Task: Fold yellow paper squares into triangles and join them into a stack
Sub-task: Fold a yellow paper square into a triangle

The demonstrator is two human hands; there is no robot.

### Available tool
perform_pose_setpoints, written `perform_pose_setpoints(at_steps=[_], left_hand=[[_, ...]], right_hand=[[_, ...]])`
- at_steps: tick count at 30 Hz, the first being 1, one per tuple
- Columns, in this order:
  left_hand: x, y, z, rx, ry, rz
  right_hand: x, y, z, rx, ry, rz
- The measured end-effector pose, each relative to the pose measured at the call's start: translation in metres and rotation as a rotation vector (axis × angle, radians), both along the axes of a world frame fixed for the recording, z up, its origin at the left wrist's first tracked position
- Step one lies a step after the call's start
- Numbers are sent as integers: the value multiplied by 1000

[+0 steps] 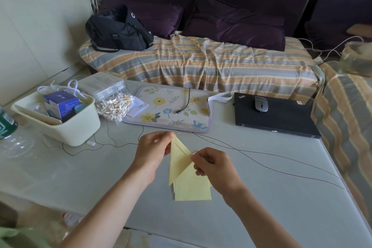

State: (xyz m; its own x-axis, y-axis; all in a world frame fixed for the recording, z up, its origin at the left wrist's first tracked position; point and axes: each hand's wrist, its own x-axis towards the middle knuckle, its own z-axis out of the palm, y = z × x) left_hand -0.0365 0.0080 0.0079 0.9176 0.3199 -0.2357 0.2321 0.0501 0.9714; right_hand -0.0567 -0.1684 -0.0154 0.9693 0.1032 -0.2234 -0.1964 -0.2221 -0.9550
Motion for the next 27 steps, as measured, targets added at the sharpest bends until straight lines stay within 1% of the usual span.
perform_pose_setpoints(at_steps=[3, 6, 9, 10, 11, 13, 15, 18, 21, 27], left_hand=[[-3, -2, 0, -2, -20, -43], [-7, -8, -1, 6, -37, -140], [-12, -15, -4, 8, -37, -271], [-12, -16, -5, 19, -43, -283], [-13, -17, -6, 53, -59, -271], [-12, -17, -11, 243, -117, -198], [-13, -18, -11, 417, -201, -167], [-15, -21, -8, 501, -281, -168], [-17, -22, -6, 495, -257, -142], [-19, -22, -2, 392, -188, -162]], right_hand=[[0, -1, 0, 14, 4, 1], [-2, 0, 2, 118, 32, 14], [-2, 3, 1, 101, -16, -8], [-2, 3, 1, 90, -40, -21], [-1, 4, 0, 82, -62, -37], [0, 4, -3, 43, -104, -69], [1, 4, -4, 12, -133, -98], [1, 4, -5, 14, -154, -108], [1, 4, -4, 12, -175, -103], [1, 4, -4, 7, -210, -91]])
